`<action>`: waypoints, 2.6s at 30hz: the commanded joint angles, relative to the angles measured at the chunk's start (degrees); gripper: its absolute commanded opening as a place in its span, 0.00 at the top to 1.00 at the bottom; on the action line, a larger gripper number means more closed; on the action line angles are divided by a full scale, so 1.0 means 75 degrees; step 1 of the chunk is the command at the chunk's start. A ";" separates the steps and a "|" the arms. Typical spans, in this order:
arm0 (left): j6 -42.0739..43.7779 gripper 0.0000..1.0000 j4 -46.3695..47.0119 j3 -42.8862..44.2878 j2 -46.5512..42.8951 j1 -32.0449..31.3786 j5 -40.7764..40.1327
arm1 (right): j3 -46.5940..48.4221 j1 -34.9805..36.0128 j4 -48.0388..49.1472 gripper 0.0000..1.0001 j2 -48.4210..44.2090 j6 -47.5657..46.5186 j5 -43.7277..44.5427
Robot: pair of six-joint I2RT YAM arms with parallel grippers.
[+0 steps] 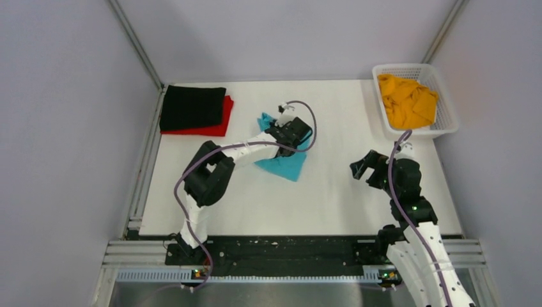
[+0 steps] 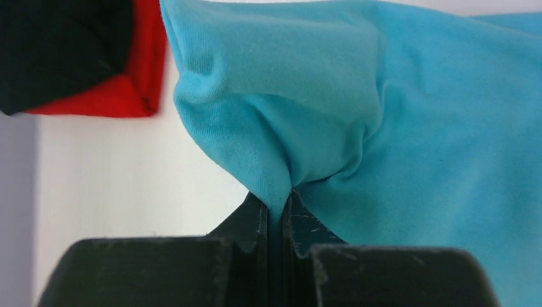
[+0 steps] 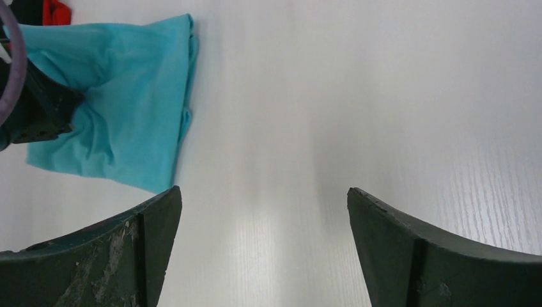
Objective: Fold and stack the t-shirts
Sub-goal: Put the neatly folded tshirt into the corner of the board with the left arm, then reset both arms
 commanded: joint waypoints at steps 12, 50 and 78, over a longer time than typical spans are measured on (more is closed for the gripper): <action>0.6497 1.00 0.5273 -0.1034 -0.1806 0.2765 -0.0007 | 0.0013 -0.0047 0.0221 0.01 -0.0176 -0.0100 0.0312; 0.4975 1.00 0.4399 0.1627 -0.0227 0.6207 0.4296 | 0.0637 -0.0037 -0.0879 0.01 0.0717 -0.0097 0.1313; 0.1730 0.01 0.5094 -0.0628 -0.2150 0.6909 0.7373 | 0.0908 -0.0046 -0.0881 0.01 0.0410 -0.0096 0.1194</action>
